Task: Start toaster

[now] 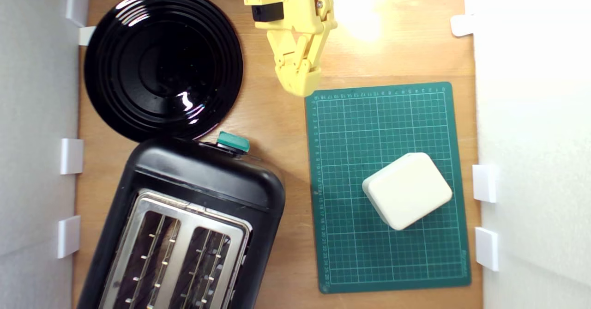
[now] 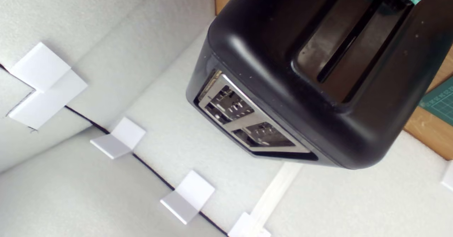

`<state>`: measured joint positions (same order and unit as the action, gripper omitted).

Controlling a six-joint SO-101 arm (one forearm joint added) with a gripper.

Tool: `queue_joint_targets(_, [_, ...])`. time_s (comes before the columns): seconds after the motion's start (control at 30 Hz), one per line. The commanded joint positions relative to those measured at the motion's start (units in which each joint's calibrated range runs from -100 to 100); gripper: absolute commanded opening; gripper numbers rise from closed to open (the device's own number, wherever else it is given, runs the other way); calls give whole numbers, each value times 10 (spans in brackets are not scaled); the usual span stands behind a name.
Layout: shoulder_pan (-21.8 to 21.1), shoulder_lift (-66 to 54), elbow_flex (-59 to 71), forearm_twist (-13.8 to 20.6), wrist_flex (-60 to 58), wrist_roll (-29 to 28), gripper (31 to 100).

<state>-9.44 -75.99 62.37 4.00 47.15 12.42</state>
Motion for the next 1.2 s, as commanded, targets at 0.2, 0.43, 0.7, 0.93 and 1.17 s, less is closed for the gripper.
queue_joint_targets(0.2, [-6,-221,245,4,-1,13,313])
queue_joint_targets(0.43, [-6,-233,309,2,-1,14,313])
queue_joint_targets(0.7, [-2,-234,374,3,-1,18,313])
queue_joint_targets(0.93, [-2,-234,374,2,0,14,313])
queue_joint_targets(1.17, [-7,-234,374,3,1,15,314])
